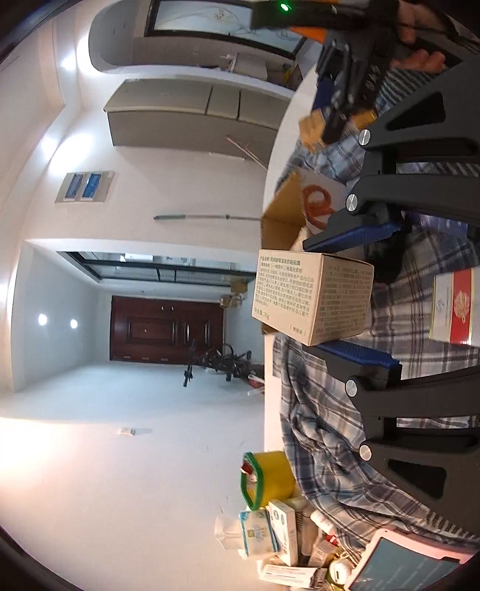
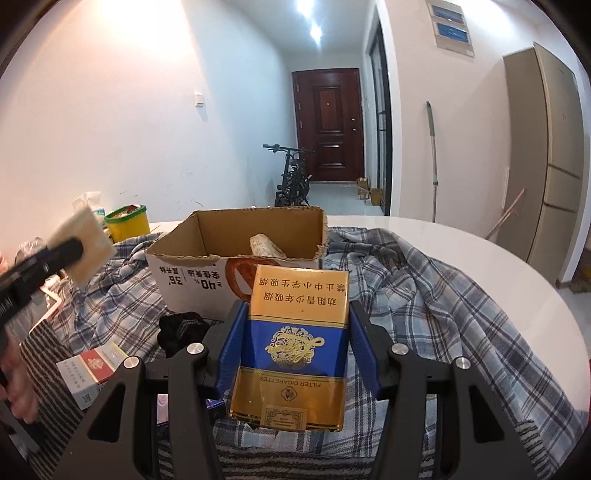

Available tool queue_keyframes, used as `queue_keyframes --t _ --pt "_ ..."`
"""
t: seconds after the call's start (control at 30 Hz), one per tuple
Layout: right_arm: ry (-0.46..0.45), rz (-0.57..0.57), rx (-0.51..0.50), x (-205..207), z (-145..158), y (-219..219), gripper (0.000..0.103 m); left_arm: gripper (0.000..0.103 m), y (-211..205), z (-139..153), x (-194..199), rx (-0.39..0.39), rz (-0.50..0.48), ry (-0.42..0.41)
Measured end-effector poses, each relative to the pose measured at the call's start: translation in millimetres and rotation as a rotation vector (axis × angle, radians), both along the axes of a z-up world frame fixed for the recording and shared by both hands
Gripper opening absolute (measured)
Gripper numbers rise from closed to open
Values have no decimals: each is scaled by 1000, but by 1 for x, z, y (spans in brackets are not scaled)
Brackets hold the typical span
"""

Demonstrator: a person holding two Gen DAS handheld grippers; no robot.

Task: Organize objects
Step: 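Carry the white box and gold tin up over the cardboard box with both tools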

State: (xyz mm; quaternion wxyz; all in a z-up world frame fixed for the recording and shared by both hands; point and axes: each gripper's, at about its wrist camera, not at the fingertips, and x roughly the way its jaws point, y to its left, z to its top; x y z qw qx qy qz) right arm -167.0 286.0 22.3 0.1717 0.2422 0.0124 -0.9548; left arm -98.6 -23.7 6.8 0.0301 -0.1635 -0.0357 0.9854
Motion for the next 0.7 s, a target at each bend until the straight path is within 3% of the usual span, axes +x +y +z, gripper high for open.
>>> queue_keyframes --t 0.17,0.33,0.47,0.57,0.7 --pt "58 9 26 10 19 -5 53 49 11 23 10 -41 -50 29" --pt "158 66 44 30 62 -11 53 49 14 57 11 -29 -86 54" --pt "280 71 40 42 113 -18 53 49 19 93 11 -40 -70 139" --pt "355 -14 31 38 148 -31 53 49 21 125 11 -21 -72 218" --pt "365 20 -32 23 185 -48 53 49 13 167 12 57 -62 308"
